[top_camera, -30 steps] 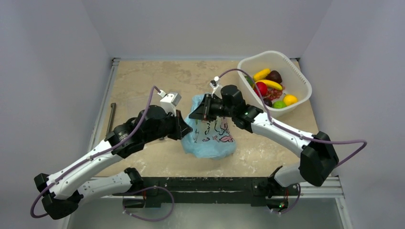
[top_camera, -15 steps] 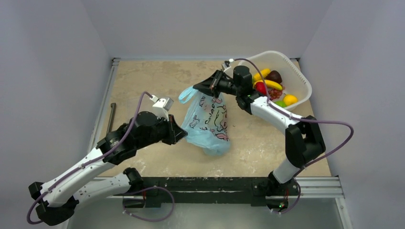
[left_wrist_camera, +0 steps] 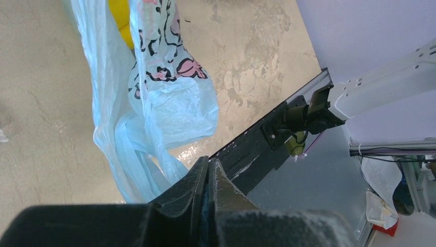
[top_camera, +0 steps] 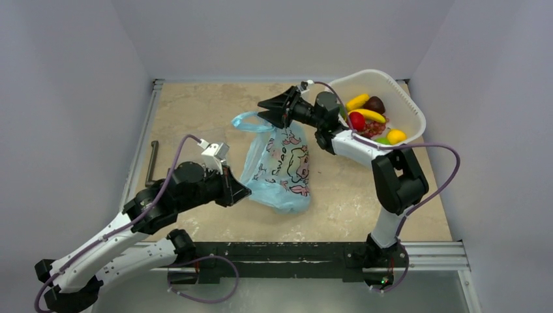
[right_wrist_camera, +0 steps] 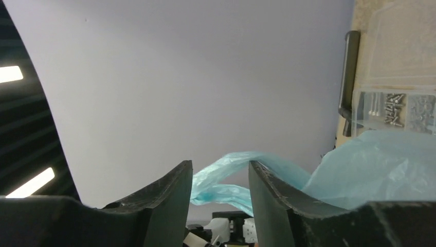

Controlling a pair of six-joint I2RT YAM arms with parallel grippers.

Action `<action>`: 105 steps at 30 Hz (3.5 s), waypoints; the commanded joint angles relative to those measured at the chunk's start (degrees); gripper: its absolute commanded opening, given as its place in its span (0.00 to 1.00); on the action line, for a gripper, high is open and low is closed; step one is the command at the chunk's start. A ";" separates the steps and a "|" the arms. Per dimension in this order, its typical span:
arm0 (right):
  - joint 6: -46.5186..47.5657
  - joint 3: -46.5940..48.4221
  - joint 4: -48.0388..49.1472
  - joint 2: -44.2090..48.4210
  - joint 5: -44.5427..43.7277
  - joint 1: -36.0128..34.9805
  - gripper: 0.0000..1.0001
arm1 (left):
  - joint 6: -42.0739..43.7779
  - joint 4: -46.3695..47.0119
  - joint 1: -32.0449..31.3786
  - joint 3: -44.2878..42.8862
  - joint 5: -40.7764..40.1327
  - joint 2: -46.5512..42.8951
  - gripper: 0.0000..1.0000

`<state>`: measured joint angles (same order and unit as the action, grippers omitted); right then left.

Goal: Take the fake fruits out of the plastic bag

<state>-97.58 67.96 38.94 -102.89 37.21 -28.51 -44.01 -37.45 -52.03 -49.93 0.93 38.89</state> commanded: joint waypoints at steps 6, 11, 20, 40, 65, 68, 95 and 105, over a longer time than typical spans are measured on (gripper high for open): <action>7.53 6.39 -0.53 3.89 -0.42 0.06 0.52 | -0.64 2.49 0.17 1.49 3.34 -1.24 0.03; 27.94 8.55 -15.25 9.57 -0.67 0.04 0.65 | 1.66 -0.71 0.17 -2.55 2.18 -2.33 0.55; 62.16 8.60 -55.62 26.07 -20.77 -3.36 0.84 | 10.67 -15.67 0.24 -16.74 -9.82 2.02 0.78; 53.24 -4.23 -53.52 25.46 -40.43 -20.26 0.62 | 7.76 -17.13 3.82 -16.64 -16.43 -1.91 0.97; 51.19 -0.84 -46.89 14.62 -56.35 -24.12 0.69 | 4.55 -27.01 3.86 -16.16 -20.58 -8.94 0.97; 53.46 -0.80 -46.13 13.35 -58.14 -24.48 0.62 | 4.81 -27.16 3.86 -16.61 -20.38 -8.40 0.97; 65.86 -7.94 -34.45 20.54 -1.09 -8.41 0.00 | 17.31 -18.64 19.45 -26.89 1.90 10.96 0.96; 67.52 -10.48 -34.52 23.57 1.06 -8.34 0.00 | 12.27 -9.31 28.06 -25.06 6.06 9.98 0.88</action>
<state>-31.97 57.87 1.83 -81.87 34.57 -36.84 -29.98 -51.88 -25.71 -72.90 5.56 50.37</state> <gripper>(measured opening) 0.004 0.915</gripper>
